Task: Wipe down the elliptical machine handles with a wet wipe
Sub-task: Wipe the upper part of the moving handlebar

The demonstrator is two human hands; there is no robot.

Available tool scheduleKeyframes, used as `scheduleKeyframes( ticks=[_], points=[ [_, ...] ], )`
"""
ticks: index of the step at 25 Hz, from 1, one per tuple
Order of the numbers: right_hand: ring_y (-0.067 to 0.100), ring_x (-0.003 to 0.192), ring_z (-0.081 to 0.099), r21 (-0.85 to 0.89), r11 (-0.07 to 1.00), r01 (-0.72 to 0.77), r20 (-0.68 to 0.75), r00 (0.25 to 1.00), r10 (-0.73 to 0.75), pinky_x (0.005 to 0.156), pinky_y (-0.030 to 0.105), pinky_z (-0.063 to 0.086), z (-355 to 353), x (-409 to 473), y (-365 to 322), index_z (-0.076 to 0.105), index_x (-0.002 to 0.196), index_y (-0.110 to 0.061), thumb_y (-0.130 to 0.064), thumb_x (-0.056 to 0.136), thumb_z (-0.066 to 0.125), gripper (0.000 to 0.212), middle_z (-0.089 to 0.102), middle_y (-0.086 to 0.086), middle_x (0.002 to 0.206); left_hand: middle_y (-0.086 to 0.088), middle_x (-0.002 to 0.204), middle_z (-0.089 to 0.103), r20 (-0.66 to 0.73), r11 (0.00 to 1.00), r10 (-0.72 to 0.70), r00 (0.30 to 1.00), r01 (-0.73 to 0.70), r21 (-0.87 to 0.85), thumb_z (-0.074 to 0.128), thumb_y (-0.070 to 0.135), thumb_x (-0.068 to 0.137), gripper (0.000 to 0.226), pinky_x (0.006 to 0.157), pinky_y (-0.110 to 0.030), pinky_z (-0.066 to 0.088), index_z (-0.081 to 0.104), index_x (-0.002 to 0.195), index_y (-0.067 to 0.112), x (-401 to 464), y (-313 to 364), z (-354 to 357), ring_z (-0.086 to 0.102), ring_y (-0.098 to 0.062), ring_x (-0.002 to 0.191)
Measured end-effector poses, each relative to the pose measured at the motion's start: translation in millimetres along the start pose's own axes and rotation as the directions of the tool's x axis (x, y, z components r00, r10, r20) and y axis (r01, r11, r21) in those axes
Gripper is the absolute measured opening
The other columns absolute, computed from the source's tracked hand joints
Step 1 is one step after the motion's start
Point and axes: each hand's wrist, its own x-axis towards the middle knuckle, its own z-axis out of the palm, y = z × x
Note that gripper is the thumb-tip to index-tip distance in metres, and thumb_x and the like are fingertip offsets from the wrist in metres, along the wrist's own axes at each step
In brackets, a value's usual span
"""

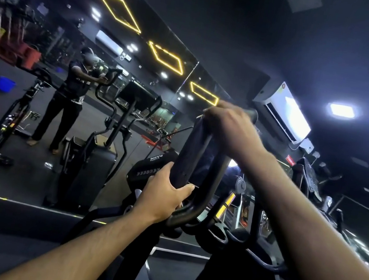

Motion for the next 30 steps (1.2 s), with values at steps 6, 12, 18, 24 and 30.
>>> scheduleKeyframes(
  ticks=[6, 12, 18, 24, 30],
  points=[
    [0.013, 0.090, 0.066, 0.305, 0.951, 0.054, 0.102, 0.991, -0.088, 0.081, 0.030, 0.055, -6.3, -18.8, 0.1, 0.065, 0.118, -0.014, -0.008, 0.095, 0.062, 0.025, 0.070, 0.000, 0.103, 0.011, 0.066, 0.068, -0.008, 0.999, -0.017, 1.000, 0.017, 0.028, 0.076, 0.032, 0.090, 0.018, 0.060, -0.033, 0.057, 0.060, 0.098, 0.032, 0.0, 1.5, 0.5, 0.067, -0.009, 0.053],
    [0.017, 0.084, 0.062, 0.281, 0.938, -0.202, -0.132, 0.960, 0.246, 0.076, 0.033, 0.048, 10.6, -9.4, -0.9, 0.069, 0.099, -0.013, -0.030, 0.096, 0.064, 0.018, 0.064, -0.001, 0.089, 0.005, 0.066, 0.067, 0.013, 1.000, -0.019, 1.000, 0.019, 0.009, 0.075, 0.032, 0.090, 0.017, 0.054, -0.033, 0.057, 0.061, 0.100, 0.031, -0.6, 1.7, -1.0, 0.066, -0.013, 0.053],
    [0.025, 0.110, 0.047, -0.083, 0.997, -0.005, -0.188, 0.982, -0.011, 0.088, 0.033, 0.045, 6.0, -32.4, 8.7, 0.067, 0.125, -0.024, -0.013, 0.095, 0.062, 0.032, 0.055, 0.005, 0.125, 0.011, 0.058, 0.065, 0.027, 1.000, -0.002, 1.000, 0.002, -0.004, 0.074, 0.031, 0.092, 0.017, 0.053, -0.028, 0.051, 0.060, 0.101, 0.031, -0.4, 0.4, -0.4, 0.064, -0.009, 0.051],
    [0.021, 0.086, 0.059, 0.138, 0.989, -0.062, -0.317, 0.943, 0.104, 0.071, 0.042, 0.054, 14.9, -21.5, 19.4, 0.070, 0.114, -0.017, -0.018, 0.096, 0.064, 0.019, 0.065, 0.003, 0.097, 0.008, 0.060, 0.065, 0.035, 1.000, -0.006, 0.999, 0.007, -0.017, 0.075, 0.030, 0.092, 0.016, 0.054, -0.032, 0.054, 0.060, 0.099, 0.030, -0.6, 1.6, -1.1, 0.065, -0.009, 0.053],
    [0.023, 0.101, 0.050, 0.011, 0.936, -0.352, -0.199, 0.917, 0.347, 0.081, 0.039, 0.051, 16.4, 2.6, 12.3, 0.067, 0.111, -0.010, -0.019, 0.098, 0.055, 0.020, 0.060, 0.005, 0.110, 0.007, 0.062, 0.065, 0.040, 1.000, -0.012, 0.999, 0.012, -0.008, 0.075, 0.033, 0.092, 0.017, 0.055, -0.034, 0.054, 0.060, 0.099, 0.033, -0.4, -1.4, -1.0, 0.065, -0.010, 0.054]
  ],
)
